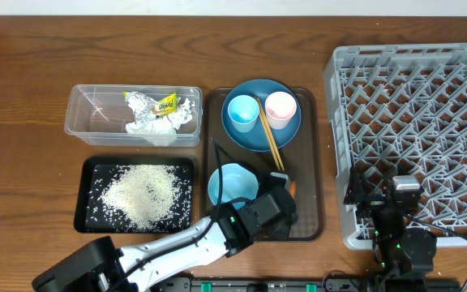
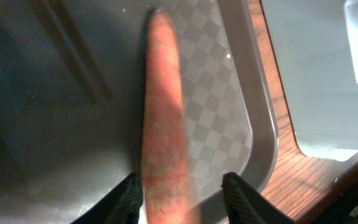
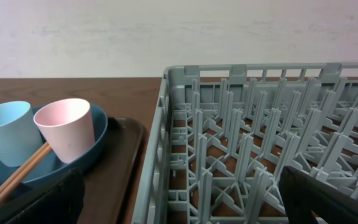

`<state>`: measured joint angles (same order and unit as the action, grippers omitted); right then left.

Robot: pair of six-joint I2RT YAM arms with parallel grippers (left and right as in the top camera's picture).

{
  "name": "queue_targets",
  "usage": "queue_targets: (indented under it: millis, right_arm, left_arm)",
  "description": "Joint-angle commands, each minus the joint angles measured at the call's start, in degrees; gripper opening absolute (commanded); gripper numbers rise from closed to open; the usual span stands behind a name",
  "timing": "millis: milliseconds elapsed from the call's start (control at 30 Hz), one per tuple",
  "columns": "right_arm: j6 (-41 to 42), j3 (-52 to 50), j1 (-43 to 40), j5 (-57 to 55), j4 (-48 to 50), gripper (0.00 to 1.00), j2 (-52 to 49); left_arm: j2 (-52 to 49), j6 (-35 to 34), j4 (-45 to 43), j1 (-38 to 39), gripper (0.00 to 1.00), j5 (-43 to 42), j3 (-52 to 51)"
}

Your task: Sort waste into correct bins and load items into the dishwasher rack

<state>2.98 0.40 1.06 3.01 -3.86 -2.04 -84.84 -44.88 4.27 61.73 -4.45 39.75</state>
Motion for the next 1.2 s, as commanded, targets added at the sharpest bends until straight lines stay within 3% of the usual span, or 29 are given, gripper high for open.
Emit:
queue_targets:
  millis: [0,267,467,533,633,800,1167]
  right_arm:
    - [-0.3,-0.1,-0.1,0.0,-0.2,0.99,-0.1]
    - [-0.3,-0.1,-0.1,0.0,-0.2,0.99,-0.1]
    - [-0.3,-0.1,-0.1,0.0,-0.2,0.99,-0.1]
    - [-0.3,-0.1,-0.1,0.0,-0.2,0.99,-0.1]
    - [-0.3,-0.1,-0.1,0.0,-0.2,0.99,-0.1]
    - [-0.3,-0.1,-0.1,0.0,-0.2,0.99,-0.1]
    - [-0.3,-0.1,-0.1,0.0,-0.2,0.99,-0.1]
  left_arm:
    - [1.9,0.2,-0.1,-0.1,0.51,1.0,1.5]
    - [11.2,0.3,0.8,-1.4,0.54,1.2,1.5]
    - [22.0,0.2,11.5,-8.6,0.55,7.9,1.5]
    - [25.1,0.3,14.6,-11.9,0.59,9.9,1.5]
    - [29.7,1.7,17.5,-17.3,0.73,11.4,1.5]
    - [32.2,1.7,18.8,-20.1,0.86,11.4,1.5]
    - [29.7,1.7,19.3,-20.1,0.94,11.3,1.5]
